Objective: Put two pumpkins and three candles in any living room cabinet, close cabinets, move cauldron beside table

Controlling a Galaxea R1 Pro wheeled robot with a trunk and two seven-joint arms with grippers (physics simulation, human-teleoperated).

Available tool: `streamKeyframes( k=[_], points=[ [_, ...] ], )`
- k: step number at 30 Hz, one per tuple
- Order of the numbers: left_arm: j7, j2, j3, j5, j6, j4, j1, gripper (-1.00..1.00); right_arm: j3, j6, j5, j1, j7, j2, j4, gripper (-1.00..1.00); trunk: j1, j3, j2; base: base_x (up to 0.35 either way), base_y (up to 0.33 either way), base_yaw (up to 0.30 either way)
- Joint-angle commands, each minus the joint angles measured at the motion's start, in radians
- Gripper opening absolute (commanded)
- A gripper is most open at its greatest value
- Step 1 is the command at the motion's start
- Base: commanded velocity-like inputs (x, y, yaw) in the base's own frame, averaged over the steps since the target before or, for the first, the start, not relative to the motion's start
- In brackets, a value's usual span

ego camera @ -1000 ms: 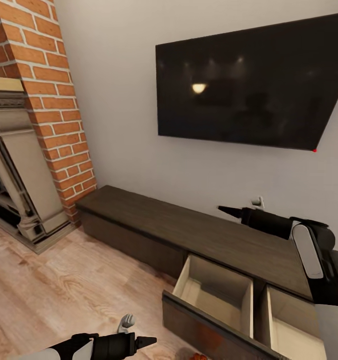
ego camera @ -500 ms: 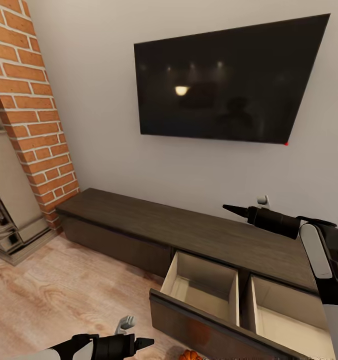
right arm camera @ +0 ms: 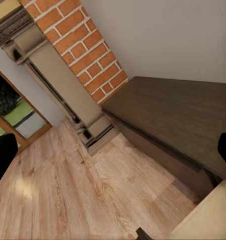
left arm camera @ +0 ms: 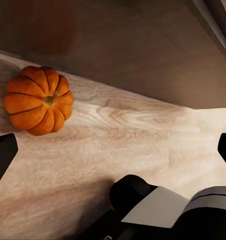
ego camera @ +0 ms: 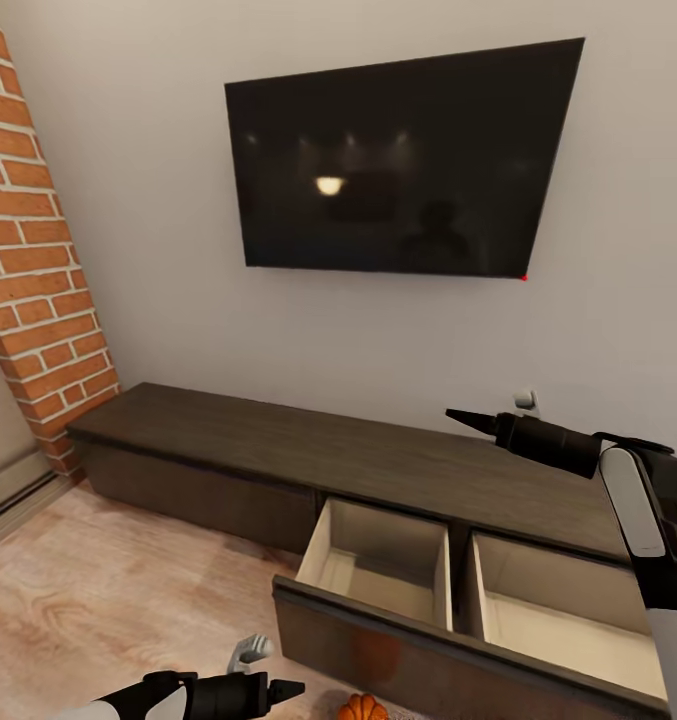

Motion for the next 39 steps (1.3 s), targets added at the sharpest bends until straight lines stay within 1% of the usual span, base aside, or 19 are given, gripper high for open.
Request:
streamKeyframes(
  k=[1, 5, 6, 8, 10, 21, 25, 27, 29, 31, 39],
  points=[
    [0.001, 0.0, 0.0, -0.001, 0.0, -0.001, 0.0, 1.0, 0.0, 0.0, 0.0, 0.0, 0.0, 0.0, 0.0, 1.0, 0.004, -0.002, -0.007, 0.0, 0.0, -0.208],
    [0.001, 0.004, -0.009, -0.01, 0.0, 0.01, 0.0, 1.0, 0.001, -0.001, 0.0, 0.0, 0.0, 0.0, 0.0, 1.0, 0.019, -0.01, -0.035, 0.0, 0.0, -0.208],
    [0.001, 0.004, -0.017, -0.018, 0.0, 0.01, -0.001, 1.0, 0.001, -0.001, 0.0, 0.0, 0.001, 0.0, -0.001, 1.0, 0.023, -0.012, -0.042, 0.0, 0.0, -0.208],
    [-0.002, 0.003, -0.052, -0.048, 0.003, 0.011, -0.001, 1.0, 0.001, 0.0, -0.006, 0.0, 0.004, 0.0, -0.001, 1.0, 0.031, -0.016, -0.056, 0.0, 0.0, -0.208],
    [-0.004, 0.003, -0.058, -0.052, 0.003, 0.011, -0.001, 1.0, 0.001, 0.0, -0.007, 0.0, 0.004, 0.0, -0.001, 1.0, 0.038, -0.019, -0.07, 0.0, 0.0, -0.208],
    [-0.005, 0.003, -0.061, -0.053, 0.003, 0.012, -0.001, 1.0, 0.001, -0.001, -0.008, 0.0, 0.005, 0.0, -0.002, 1.0, 0.081, -0.041, -0.147, 0.0, 0.0, -0.208],
    [0.002, 0.01, -0.059, -0.048, 0.006, 0.015, -0.001, 1.0, 0.001, 0.0, -0.008, 0.0, 0.005, 0.0, -0.001, 1.0, 0.096, -0.049, -0.175, 0.0, 0.0, -0.208],
    [0.004, 0.01, -0.057, -0.047, 0.008, 0.024, -0.001, 1.0, 0.001, 0.0, -0.008, 0.0, 0.005, 0.0, -0.001, 1.0, 0.104, -0.052, -0.189, 0.0, 0.0, -0.208],
    [0.005, 0.011, -0.057, -0.048, 0.012, 0.051, -0.001, 1.0, 0.001, 0.0, -0.008, 0.0, 0.005, 0.0, -0.001, 1.0, 0.111, -0.057, -0.203, 0.0, 0.0, -0.192],
    [0.006, 0.01, -0.056, -0.049, 0.014, 0.064, -0.001, 1.0, 0.001, 0.0, -0.008, 0.0, 0.004, 0.0, -0.001, 1.0, 0.119, -0.062, -0.217, 0.0, 0.0, -0.09],
    [0.005, 0.01, -0.055, -0.048, 0.016, 0.071, -0.001, 1.0, 0.007, 0.0, -0.008, 0.0, 0.004, 0.0, -0.001, 1.0, 0.15, -0.087, -0.273, 0.0, 0.0, -0.014]
  ],
)
